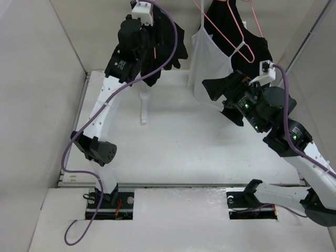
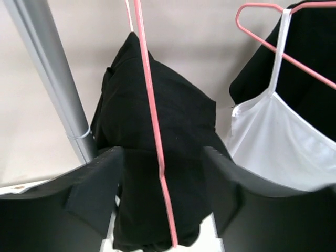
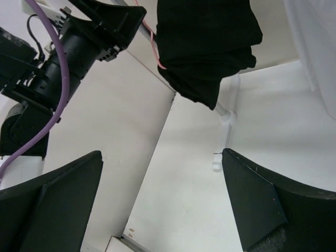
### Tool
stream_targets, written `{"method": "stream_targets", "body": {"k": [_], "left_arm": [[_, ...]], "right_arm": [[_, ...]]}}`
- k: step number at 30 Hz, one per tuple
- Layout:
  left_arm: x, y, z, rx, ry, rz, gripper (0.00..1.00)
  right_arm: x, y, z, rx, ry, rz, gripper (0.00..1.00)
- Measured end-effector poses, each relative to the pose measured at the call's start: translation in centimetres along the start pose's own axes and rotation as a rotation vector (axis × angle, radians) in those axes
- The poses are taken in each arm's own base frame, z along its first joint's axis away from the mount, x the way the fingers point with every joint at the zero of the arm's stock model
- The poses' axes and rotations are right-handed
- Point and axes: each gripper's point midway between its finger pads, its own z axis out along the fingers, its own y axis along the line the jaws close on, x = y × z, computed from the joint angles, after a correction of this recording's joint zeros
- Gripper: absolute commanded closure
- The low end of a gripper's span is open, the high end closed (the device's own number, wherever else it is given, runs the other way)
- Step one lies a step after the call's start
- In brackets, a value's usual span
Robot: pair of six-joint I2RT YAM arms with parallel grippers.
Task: Place the trousers on the hanger
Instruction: Place the hanger at the clothesline, then reset both arms
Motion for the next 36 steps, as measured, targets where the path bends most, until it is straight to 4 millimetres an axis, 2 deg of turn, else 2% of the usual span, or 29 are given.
{"method": "stream_targets", "body": {"k": [8,11,12,16,23,25,28,31,34,36], "left_arm": [[0.1,-0.1,-0.1,0.009,0.004,0.001,0.17],[0.3,-0.1,-0.5,0.011,0.013,0.004,0.01],[0.5,0.0,-0.7,0.01,0.021,0.009,0.0],[-0.3,0.3,-2.7,0.02,0.023,0.019,0.0],[-4.8,0.6,-6.8,0.043,-0.058,0.012,0.0],[-5.4,0.8,-8.1,0.046,-0.064,0.012,0.0],[-5.5,1.1,-9.7,0.048,-0.055,0.009,0.0],[-4.5,1.6,-11.4,0.042,-0.021,-0.001,0.0],[-3.3,3.1,-13.6,0.002,0.014,-0.002,0.0],[-2.9,5.5,-15.3,-0.075,0.01,-0.004,0.0]], "right_arm": [[0.4,-0.3,0.1,0.006,0.007,-0.003,0.0],[0.4,-0.3,0.1,0.007,0.008,-0.004,0.0],[0.4,-0.3,0.1,0.008,0.008,-0.004,0.0],[0.6,-0.6,0.0,0.019,0.017,-0.01,0.0],[1.1,-1.0,0.4,0.032,0.029,-0.028,0.0],[1.4,-1.1,0.5,0.039,0.037,-0.037,0.0],[1.7,-1.6,0.4,0.053,0.051,-0.053,0.0],[1.9,-2.4,-0.1,0.084,0.062,-0.077,0.0],[1.1,-4.0,-1.8,0.143,0.046,-0.101,0.0],[-0.4,-5.5,-4.1,0.199,0.005,-0.114,0.0]]}}
